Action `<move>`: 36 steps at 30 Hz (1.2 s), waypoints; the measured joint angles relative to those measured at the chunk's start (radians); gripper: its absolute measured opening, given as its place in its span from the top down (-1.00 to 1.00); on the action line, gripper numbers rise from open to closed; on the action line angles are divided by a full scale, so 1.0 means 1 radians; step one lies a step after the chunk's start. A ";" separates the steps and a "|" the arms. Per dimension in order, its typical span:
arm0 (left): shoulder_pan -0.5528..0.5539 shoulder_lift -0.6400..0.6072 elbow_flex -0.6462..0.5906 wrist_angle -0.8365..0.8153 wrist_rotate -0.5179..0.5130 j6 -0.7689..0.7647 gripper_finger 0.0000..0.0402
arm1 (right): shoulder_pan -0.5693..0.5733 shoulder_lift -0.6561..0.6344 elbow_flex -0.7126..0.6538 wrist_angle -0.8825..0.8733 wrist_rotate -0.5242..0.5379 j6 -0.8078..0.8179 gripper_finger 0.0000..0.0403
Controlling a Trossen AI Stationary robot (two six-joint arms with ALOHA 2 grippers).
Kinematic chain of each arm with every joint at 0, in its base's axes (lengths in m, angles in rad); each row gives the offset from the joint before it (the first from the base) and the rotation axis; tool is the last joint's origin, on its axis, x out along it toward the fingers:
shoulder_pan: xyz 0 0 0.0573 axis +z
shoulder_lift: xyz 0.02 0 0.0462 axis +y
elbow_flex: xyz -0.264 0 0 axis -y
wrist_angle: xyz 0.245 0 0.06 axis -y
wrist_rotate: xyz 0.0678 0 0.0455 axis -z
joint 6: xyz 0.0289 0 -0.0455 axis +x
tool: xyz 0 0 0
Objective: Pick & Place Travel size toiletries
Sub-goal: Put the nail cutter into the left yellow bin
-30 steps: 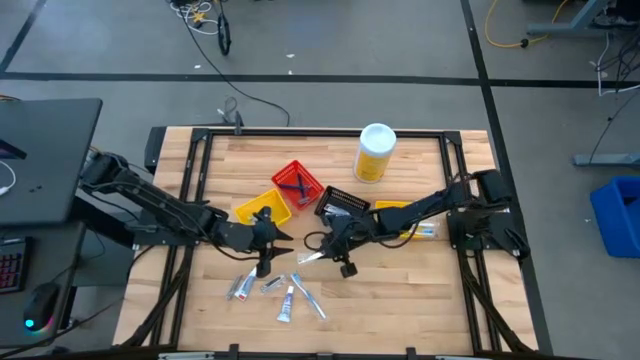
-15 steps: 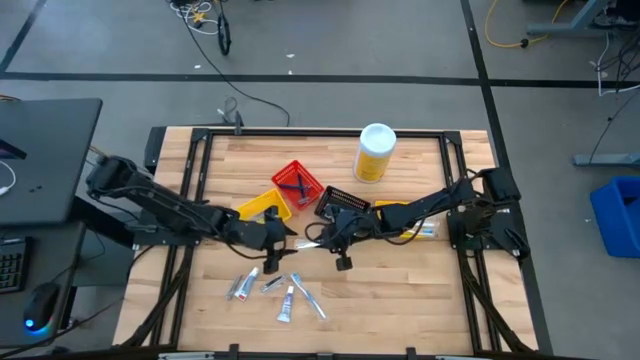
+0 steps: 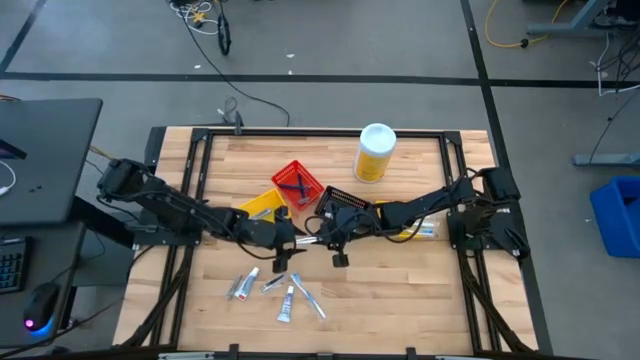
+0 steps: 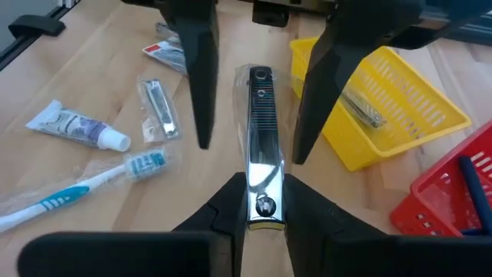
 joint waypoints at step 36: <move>0.031 -0.387 0.001 -0.830 -0.257 -0.449 0.66 | -0.023 0.000 0.001 -0.100 0.131 0.095 -0.24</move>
